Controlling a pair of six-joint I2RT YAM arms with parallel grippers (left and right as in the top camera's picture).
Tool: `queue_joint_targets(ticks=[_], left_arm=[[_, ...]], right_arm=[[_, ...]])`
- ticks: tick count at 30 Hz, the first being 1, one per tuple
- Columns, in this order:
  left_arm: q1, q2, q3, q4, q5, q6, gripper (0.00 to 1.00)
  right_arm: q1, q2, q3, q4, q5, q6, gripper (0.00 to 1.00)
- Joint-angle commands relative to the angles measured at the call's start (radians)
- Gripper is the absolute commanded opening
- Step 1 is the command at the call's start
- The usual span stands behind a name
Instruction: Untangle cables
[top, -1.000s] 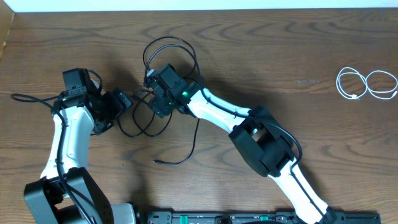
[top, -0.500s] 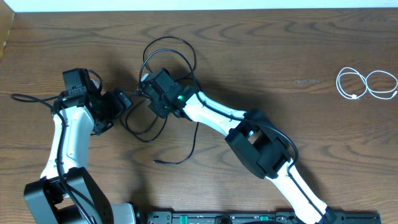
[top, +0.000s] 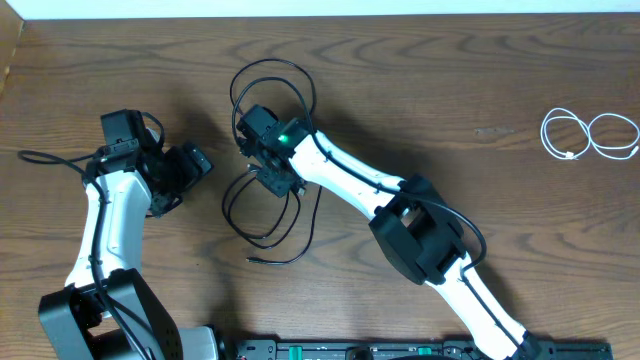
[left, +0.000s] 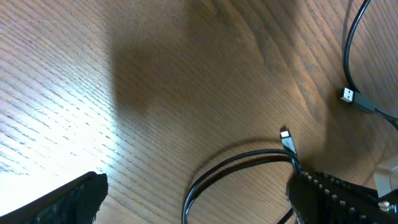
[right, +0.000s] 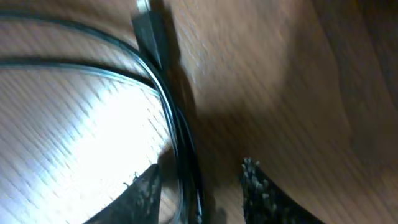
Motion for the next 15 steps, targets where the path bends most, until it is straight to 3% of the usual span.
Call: queue_joint_targets(ticks=[1, 15], left_arm=[[0.002, 0.009, -0.011, -0.003, 0.005, -0.006, 0.98], [0.002, 0.009, -0.011, -0.003, 0.005, -0.006, 0.98]], right_arm=[[-0.001, 0.054, 0.000, -0.048, 0.012, 0.002, 0.42], [0.011, 0.054, -0.001, -0.145, 0.002, 0.002, 0.40]])
